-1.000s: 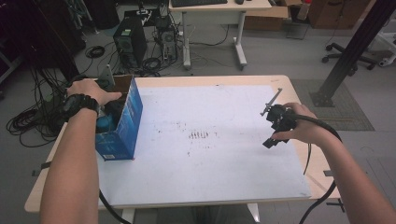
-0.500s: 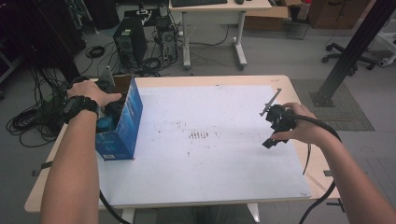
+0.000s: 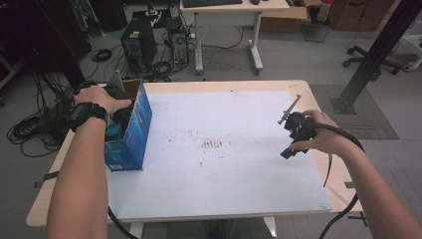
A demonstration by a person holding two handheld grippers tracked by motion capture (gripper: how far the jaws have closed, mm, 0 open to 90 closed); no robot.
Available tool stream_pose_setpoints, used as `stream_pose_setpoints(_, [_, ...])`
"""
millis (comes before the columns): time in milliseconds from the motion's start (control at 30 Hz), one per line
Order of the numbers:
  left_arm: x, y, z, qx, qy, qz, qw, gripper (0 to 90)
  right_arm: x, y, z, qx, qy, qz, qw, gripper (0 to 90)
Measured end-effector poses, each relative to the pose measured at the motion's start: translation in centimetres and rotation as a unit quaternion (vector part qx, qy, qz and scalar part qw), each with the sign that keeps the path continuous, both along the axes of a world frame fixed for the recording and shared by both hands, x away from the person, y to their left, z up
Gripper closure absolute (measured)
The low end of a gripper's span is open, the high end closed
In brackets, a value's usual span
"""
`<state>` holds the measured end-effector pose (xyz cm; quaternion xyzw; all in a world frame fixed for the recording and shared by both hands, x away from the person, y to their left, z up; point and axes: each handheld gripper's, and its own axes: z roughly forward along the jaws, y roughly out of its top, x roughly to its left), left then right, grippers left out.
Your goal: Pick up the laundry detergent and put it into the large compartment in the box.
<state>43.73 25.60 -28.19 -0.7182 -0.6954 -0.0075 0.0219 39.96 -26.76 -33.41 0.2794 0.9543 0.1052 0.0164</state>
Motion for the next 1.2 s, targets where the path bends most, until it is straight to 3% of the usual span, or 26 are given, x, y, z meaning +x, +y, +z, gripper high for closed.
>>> stream_pose_setpoints(633, [0.1, 0.1, 0.0, -0.001, -0.003, 0.001, 1.0, 37.0, 0.0, 0.1, -0.1, 0.002, 0.0, 0.0, 1.0, 13.7])
stream_pose_setpoints(900, [0.0, 0.3, -0.1, -0.005, -0.013, 0.009, 0.9999, 30.0, 0.1, 0.0, -0.3, 0.002, 0.002, 0.001, 1.0, 13.7])
stream_pose_setpoints(1200, [-0.2, 0.3, 1.0, -0.004, -0.024, 0.007, 0.9997, 27.6, 0.1, -0.1, -0.3, 0.004, 0.001, -0.002, 1.0, 13.7])
